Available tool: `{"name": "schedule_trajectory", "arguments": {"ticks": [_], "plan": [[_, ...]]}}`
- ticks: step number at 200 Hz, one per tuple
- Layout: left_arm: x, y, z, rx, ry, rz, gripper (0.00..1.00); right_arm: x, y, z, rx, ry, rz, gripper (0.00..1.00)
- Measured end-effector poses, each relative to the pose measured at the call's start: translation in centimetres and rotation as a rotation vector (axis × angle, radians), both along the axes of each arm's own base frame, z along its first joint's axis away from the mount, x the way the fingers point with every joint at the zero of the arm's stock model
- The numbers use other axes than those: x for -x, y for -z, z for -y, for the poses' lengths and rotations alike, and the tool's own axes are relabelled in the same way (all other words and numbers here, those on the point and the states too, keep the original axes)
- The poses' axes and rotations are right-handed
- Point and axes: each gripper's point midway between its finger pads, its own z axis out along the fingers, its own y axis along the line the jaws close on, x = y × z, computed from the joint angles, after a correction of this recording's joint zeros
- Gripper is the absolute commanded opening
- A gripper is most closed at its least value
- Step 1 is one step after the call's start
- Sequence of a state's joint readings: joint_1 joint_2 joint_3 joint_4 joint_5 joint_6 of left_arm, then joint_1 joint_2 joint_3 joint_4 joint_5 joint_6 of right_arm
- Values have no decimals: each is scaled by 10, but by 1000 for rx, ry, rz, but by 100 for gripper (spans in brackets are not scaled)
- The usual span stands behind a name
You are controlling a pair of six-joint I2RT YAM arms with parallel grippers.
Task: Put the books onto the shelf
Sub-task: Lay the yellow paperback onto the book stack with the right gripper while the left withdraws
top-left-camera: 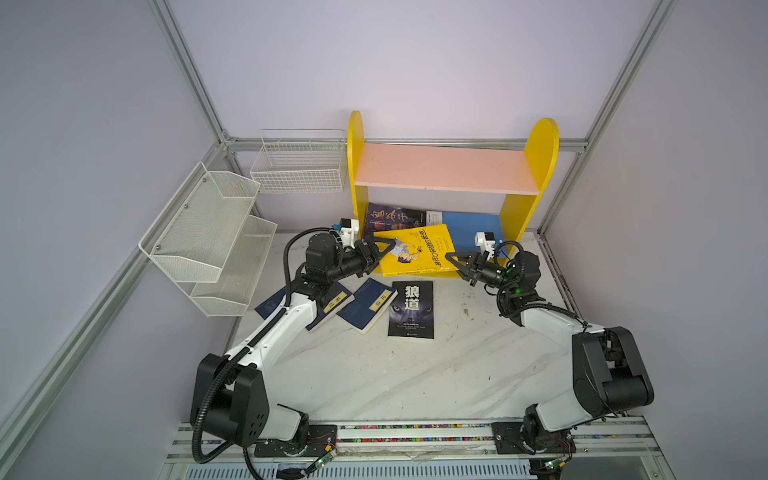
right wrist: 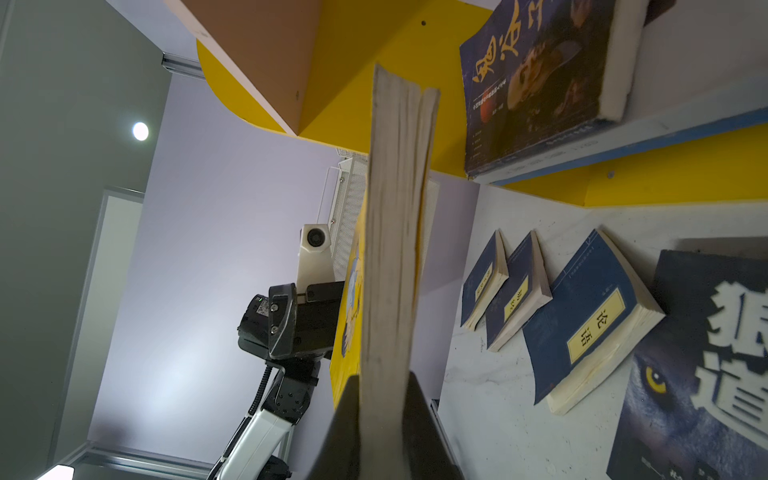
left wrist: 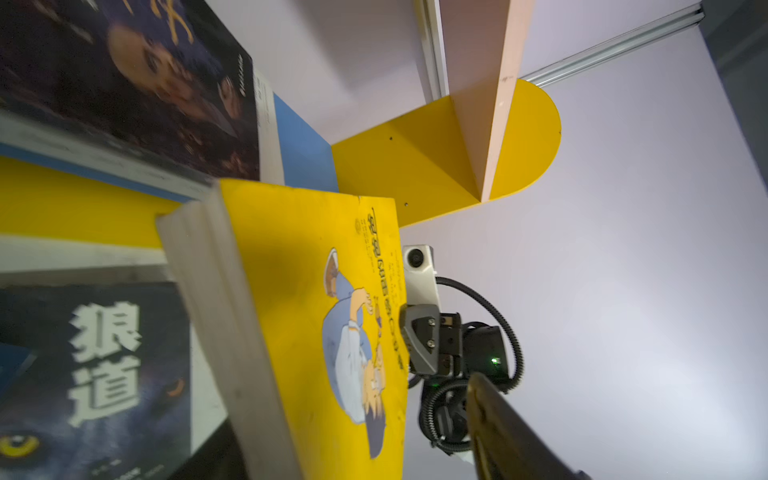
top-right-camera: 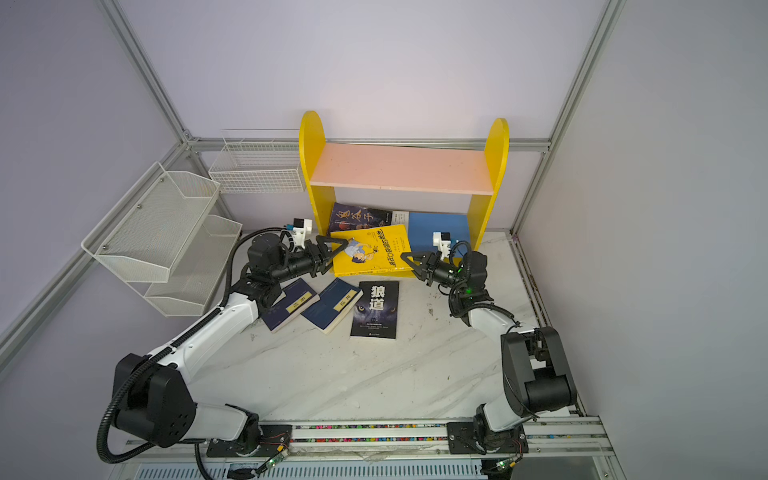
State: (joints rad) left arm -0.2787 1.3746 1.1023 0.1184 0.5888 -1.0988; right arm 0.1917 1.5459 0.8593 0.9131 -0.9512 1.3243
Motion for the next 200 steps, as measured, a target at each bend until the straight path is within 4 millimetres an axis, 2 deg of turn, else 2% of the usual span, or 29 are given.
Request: {"name": "schedule_trajectory", "arguments": {"ticks": [19, 41, 79, 104, 130, 164, 200], "plan": [[2, -5, -31, -81, -128, 18, 87, -24, -4, 2, 27, 58, 10, 7], [17, -19, -61, -189, -254, 65, 90, -53, -9, 5, 93, 136, 35, 7], [48, -42, -94, -276, -382, 131, 91, -94, -21, 7, 149, 220, 102, 6], [57, -48, -105, -288, -431, 138, 91, -118, -8, 1, 188, 251, 103, 6], [59, -41, -111, -301, -459, 123, 91, -135, 9, -18, 228, 245, 100, 6], [58, -28, -114, -321, -468, 87, 91, -142, 20, -47, 244, 220, 114, 6], [57, -22, -115, -324, -470, 76, 91, -141, 13, -65, 252, 223, 154, 7]]}}
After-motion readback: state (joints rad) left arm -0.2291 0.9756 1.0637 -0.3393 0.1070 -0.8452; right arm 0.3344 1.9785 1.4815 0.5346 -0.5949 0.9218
